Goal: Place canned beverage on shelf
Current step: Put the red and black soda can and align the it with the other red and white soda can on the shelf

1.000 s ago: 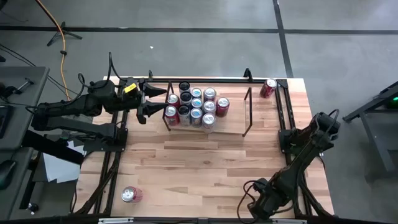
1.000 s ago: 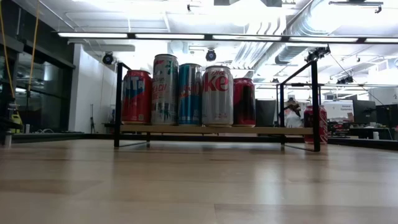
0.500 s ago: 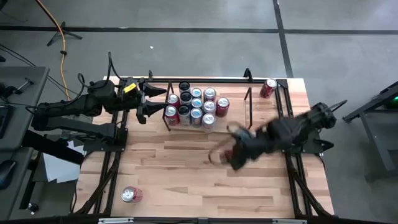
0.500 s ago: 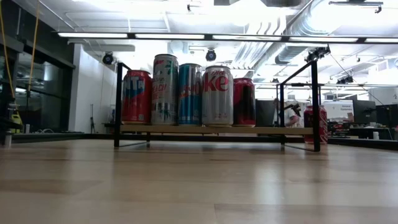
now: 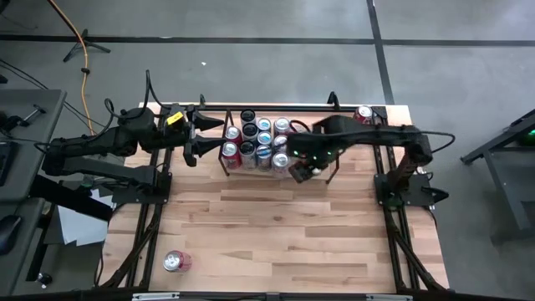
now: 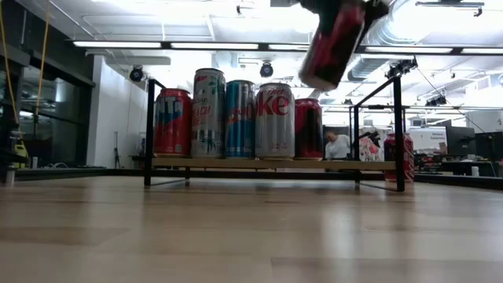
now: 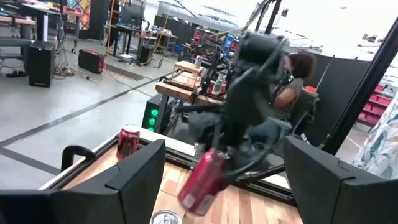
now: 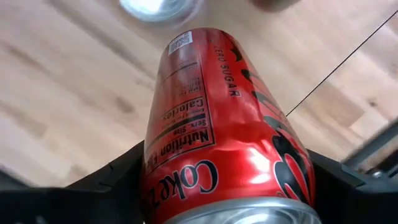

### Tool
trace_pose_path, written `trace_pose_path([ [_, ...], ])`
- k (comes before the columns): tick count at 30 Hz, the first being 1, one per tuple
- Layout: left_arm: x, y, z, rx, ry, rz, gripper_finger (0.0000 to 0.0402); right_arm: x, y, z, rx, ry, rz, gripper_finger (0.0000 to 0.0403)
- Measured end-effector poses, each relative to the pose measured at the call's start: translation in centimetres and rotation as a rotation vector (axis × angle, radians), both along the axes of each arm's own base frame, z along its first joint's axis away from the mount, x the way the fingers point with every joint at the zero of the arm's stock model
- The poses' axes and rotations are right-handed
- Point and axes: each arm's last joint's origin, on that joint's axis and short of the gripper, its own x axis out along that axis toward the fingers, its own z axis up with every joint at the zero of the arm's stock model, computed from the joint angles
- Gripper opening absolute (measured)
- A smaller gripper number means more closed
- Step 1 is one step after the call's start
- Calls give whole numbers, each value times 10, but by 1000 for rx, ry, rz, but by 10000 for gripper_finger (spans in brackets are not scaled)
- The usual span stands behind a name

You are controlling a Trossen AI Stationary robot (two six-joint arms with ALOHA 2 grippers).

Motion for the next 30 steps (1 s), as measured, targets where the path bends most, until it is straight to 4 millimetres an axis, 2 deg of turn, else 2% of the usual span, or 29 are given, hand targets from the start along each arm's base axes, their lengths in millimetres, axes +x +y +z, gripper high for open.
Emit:
trace_pose_path([
  [4,0,0,0,-8,-2,-1,275,11,-20,-28,26,92,22,291],
  [10,0,0,0,-9,-2,-1,275,7,-40,-56,78,200,42,291],
  [21,0,0,0,-9,-2,-1,275,-6,-62,-86,109,319,-8,291],
  [30,0,0,0,-9,-2,0,275,-6,-66,-102,115,317,-5,307],
])
